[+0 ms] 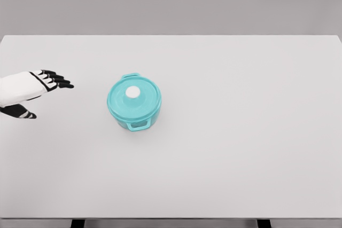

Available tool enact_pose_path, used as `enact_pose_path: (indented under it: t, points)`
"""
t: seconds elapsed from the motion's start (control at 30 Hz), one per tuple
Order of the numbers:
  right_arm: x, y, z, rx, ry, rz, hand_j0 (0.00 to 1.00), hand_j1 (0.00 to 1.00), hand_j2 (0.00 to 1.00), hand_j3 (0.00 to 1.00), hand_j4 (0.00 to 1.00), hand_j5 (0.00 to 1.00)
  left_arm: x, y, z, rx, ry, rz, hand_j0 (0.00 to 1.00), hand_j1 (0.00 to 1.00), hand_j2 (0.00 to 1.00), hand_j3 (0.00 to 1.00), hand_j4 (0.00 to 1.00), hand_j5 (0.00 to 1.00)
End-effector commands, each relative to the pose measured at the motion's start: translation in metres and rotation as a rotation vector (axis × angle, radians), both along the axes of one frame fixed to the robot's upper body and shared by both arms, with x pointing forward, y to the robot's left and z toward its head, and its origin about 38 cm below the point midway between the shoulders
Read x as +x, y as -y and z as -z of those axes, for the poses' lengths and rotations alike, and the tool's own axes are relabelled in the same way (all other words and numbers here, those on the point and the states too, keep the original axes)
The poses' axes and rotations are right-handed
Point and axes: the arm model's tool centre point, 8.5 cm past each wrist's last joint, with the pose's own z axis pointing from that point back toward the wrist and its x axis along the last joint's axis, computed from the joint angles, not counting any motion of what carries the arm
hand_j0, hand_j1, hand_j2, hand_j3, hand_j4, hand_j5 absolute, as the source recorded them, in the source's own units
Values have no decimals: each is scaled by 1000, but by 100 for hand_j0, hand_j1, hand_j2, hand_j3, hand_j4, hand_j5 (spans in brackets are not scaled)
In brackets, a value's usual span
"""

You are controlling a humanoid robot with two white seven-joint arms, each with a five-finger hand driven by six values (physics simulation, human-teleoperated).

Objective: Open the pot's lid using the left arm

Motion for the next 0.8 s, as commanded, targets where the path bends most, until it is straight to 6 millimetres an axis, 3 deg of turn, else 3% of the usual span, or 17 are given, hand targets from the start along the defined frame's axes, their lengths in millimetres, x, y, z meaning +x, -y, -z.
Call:
enact_pose_path:
  t: [0.0,0.23,0.47,0.53,0.63,0.67,0.73,0.77]
  points:
    - [0,0,0,1,1,0,100,100,100,100,100,100,0,2,1,-9,-2,1,100,100,100,100,100,100]
    - [-4,0,0,-1,-8,1,100,100,100,100,100,100,0,3,4,1,-12,6,100,100,100,100,100,100]
    - [-5,0,0,-1,-9,1,100,100,100,100,100,100,2,15,-9,58,-10,53,100,100,100,100,100,100]
    - [-5,0,0,-1,-9,1,100,100,100,100,100,100,18,36,-42,119,37,137,100,100,100,100,100,100]
    - [-5,0,0,-1,-9,1,100,100,100,100,100,100,36,75,-45,166,-8,262,100,100,100,100,100,100]
    - [-5,0,0,-1,-9,1,100,100,100,100,100,100,37,84,-57,178,22,289,100,100,100,100,100,100]
    - [-5,0,0,-1,-9,1,100,100,100,100,100,100,41,119,-91,154,126,371,100,100,100,100,100,100]
    - [-5,0,0,-1,-9,1,100,100,100,100,100,100,44,136,-94,128,146,404,100,100,100,100,100,100]
